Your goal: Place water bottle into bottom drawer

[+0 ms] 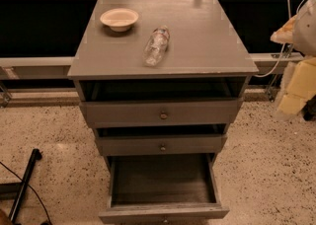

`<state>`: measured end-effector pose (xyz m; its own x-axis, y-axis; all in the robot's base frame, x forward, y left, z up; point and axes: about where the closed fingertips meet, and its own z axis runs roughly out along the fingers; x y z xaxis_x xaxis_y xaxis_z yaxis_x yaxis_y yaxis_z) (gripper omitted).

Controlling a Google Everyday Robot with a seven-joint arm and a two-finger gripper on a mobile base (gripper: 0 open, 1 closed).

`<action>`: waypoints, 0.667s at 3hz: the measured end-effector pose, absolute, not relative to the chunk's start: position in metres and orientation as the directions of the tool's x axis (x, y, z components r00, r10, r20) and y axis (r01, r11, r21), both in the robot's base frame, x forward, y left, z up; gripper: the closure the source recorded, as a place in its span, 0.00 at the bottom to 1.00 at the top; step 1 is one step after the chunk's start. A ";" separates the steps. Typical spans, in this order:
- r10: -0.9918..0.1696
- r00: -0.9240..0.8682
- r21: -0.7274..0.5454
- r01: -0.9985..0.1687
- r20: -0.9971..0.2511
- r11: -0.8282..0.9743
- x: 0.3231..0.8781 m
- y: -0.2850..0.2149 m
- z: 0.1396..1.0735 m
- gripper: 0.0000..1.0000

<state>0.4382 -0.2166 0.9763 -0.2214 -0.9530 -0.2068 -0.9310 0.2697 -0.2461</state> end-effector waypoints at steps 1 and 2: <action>-0.953 -0.221 -0.246 -0.931 -0.207 0.270 0.438 -0.217 0.976 0.00; -0.981 -0.098 -0.260 -0.955 -0.170 0.140 0.447 -0.195 0.973 0.00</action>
Offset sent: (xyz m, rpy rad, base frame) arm 0.0248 0.0609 -0.0155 -0.1161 0.0075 0.3691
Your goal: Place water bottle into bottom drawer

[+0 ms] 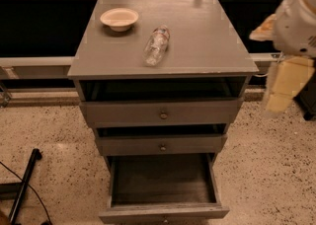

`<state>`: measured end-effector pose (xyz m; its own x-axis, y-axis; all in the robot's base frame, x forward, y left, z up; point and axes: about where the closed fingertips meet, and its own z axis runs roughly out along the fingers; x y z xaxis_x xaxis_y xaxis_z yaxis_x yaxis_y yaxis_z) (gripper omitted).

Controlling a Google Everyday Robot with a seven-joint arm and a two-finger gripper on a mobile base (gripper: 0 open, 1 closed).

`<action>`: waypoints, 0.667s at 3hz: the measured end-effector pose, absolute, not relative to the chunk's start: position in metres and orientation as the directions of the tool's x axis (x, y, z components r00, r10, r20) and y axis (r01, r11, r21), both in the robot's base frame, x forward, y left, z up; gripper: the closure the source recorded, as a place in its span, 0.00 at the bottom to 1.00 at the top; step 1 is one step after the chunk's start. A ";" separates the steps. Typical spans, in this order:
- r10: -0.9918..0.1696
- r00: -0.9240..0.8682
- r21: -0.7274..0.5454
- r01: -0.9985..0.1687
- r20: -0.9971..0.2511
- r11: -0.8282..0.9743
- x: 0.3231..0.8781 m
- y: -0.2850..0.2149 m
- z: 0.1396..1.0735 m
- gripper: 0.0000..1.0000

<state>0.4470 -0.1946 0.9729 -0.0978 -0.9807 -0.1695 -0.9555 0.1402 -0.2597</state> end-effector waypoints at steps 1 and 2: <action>-0.986 0.163 -0.319 -0.937 -0.028 -0.145 0.452 -0.148 0.966 0.00; -0.940 0.334 -0.362 -0.870 0.069 -0.335 0.436 -0.140 0.980 0.00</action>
Offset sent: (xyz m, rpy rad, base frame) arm -0.0472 0.0746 0.0159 -0.2904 -0.2013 0.9146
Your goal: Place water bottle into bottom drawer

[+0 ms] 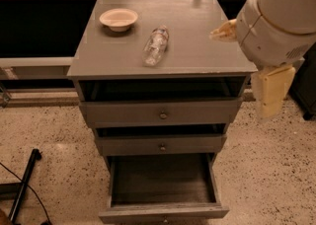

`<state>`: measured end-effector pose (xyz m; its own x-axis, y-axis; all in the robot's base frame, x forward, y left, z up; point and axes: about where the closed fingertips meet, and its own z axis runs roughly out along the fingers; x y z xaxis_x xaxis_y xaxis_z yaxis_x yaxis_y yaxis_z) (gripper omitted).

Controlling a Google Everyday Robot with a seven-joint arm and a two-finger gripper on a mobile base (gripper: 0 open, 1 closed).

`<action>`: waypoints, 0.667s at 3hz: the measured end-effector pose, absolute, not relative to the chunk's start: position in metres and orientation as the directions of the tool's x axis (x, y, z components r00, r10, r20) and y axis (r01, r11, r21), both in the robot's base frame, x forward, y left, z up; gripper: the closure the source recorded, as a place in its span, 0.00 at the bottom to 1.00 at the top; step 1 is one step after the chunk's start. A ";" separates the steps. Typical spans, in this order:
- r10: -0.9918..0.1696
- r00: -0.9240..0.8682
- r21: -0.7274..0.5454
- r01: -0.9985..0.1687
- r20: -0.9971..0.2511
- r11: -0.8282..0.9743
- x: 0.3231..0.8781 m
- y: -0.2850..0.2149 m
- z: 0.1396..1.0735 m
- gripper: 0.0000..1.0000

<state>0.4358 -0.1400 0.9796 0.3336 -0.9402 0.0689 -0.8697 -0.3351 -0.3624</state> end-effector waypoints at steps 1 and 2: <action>-0.903 0.418 -0.369 -0.827 0.100 -0.424 0.432 -0.135 0.986 0.00; -0.885 0.452 -0.370 -0.808 0.113 -0.460 0.466 -0.138 0.977 0.00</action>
Offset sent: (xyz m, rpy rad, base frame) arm 0.0491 -0.0042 -0.0267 -0.0375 0.0245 0.1407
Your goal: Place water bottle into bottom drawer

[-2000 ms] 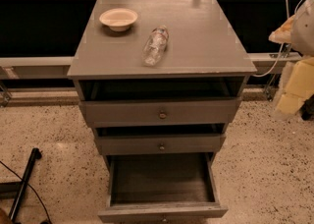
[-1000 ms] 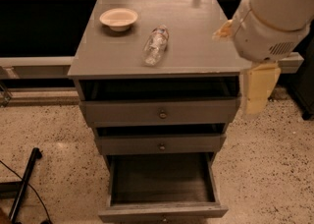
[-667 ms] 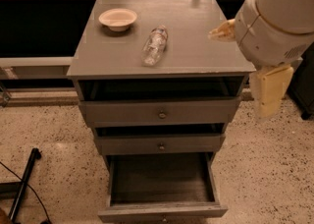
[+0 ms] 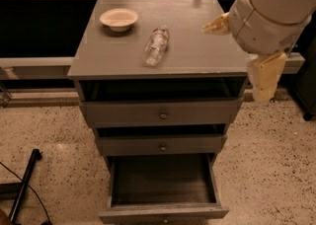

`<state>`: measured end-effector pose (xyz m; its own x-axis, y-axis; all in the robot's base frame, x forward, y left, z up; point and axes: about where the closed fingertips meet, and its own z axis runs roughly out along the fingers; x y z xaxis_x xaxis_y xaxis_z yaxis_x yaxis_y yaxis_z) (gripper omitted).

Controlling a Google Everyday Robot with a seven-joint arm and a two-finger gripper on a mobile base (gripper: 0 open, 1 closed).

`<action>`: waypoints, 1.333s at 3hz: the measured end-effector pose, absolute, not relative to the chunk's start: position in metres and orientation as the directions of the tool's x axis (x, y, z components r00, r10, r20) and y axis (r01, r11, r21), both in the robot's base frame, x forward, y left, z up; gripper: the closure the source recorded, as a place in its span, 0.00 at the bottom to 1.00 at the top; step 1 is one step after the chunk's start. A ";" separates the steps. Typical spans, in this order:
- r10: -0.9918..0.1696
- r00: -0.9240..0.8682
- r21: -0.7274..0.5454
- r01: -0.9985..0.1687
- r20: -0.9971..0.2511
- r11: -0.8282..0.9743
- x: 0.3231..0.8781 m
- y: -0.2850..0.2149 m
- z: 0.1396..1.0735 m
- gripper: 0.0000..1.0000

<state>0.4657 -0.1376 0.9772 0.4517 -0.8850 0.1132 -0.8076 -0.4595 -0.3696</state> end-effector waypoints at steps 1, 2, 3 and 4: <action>-0.827 0.541 -0.358 -0.750 0.152 -0.557 0.529 -0.135 0.959 0.00; -0.730 0.656 -0.301 -0.668 0.193 -0.680 0.595 -0.118 0.937 0.00; -0.604 0.765 -0.214 -0.566 0.225 -0.796 0.647 -0.089 0.915 0.00; -0.504 0.835 -0.168 -0.476 0.222 -0.863 0.679 -0.064 0.900 0.00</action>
Offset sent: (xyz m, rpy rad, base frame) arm 0.2243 0.0538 -0.0689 -0.1939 0.0459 0.4690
